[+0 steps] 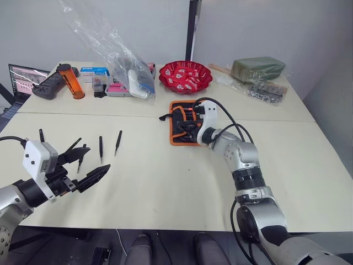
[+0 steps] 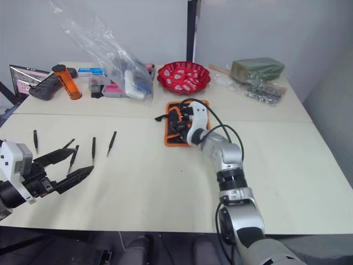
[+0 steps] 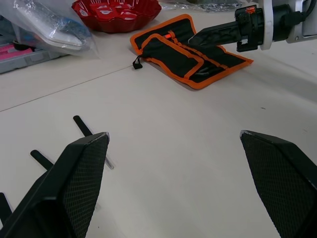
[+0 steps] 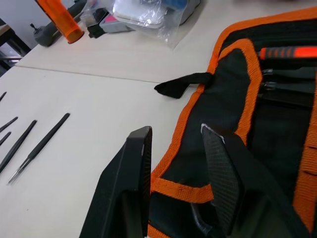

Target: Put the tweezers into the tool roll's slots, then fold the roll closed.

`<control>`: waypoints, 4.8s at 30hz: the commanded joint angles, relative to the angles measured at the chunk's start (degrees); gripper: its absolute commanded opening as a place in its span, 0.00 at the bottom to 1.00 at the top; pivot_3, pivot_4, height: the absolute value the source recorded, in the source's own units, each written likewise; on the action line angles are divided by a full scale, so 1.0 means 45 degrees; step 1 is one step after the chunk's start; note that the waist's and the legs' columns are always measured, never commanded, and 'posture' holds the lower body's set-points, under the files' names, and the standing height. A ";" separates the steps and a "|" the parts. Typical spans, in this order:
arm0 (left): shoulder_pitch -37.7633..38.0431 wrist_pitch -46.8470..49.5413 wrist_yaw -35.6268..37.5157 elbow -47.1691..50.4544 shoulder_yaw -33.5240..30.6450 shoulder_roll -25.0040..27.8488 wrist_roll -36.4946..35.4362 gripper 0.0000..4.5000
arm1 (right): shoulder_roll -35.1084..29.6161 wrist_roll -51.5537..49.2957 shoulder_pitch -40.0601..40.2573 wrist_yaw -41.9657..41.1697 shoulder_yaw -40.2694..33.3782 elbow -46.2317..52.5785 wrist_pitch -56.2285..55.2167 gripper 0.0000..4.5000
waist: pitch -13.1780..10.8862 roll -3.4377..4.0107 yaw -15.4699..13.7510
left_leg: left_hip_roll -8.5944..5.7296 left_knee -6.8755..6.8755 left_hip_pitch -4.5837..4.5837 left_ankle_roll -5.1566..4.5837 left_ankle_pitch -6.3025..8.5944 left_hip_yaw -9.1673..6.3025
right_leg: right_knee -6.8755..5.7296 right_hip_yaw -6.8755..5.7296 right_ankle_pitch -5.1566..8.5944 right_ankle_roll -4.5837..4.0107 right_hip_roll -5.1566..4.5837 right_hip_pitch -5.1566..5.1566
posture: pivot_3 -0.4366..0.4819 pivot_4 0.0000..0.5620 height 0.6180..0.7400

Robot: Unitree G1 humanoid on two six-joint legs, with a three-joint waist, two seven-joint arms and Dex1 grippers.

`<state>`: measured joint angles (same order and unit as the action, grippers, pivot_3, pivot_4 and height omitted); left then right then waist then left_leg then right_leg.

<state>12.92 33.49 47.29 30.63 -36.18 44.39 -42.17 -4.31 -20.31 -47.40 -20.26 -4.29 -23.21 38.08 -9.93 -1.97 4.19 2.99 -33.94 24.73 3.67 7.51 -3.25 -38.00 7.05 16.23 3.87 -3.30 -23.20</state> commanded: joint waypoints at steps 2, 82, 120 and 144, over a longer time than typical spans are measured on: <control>-0.0225 -0.0262 0.0091 0.0107 -0.0023 0.0155 -0.0090 1.00 | -0.0010 0.0296 -0.0428 -0.0063 0.0044 -0.0528 -0.0601 0.36 | 0.0000 0.0000 0.0003 | 0.0000 0.0000 0.0000 0.0000 0.0000 0.0001 | 0.0000 0.0001 0.0000 0.0000 0.0000 -0.0001 | 0.48 0.27 0.91; -1.4484 -1.4632 0.5756 -1.5943 1.1784 -0.1983 1.0234 1.00 | -0.5360 0.0206 0.4375 -0.6076 0.4288 0.8495 0.1078 0.00 | -0.0032 -0.0037 -0.0339 | -0.0016 -0.0054 0.0099 -0.0010 0.0003 -0.0017 | 0.0059 -0.0012 0.0015 0.0105 -0.0001 -0.0023 | 0.48 0.27 0.91; -1.6005 -1.8630 0.4601 -1.9758 1.3150 -0.2667 1.3398 0.00 | -0.6897 0.1490 0.5014 -0.6190 0.6578 1.0269 0.1091 0.00 | -0.0035 -0.0042 -0.0375 | -0.0031 -0.0109 0.0115 -0.0013 0.0004 -0.0053 | 0.0006 -0.0028 0.0020 0.0127 -0.0003 -0.0018 | 0.48 0.27 0.91; -1.5704 -1.9960 0.3400 -1.9510 1.3834 -0.2419 1.3820 0.00 | -0.4299 -0.0994 0.4611 -0.5108 0.3898 0.8461 0.1459 0.45 | -0.0035 -0.0043 -0.0319 | -0.0029 -0.0164 0.0109 -0.0023 0.0010 -0.0064 | -0.0026 -0.0033 0.0015 0.0132 0.0003 0.0002 | 0.48 0.27 0.91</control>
<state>-58.07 -55.99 62.04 -57.21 26.01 32.98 20.50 -23.89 -26.95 -25.84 -43.63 11.35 15.16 47.45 -10.09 -2.16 2.75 2.86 -34.68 25.22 3.56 7.56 -3.54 -38.12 6.90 16.29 4.46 -3.28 -23.19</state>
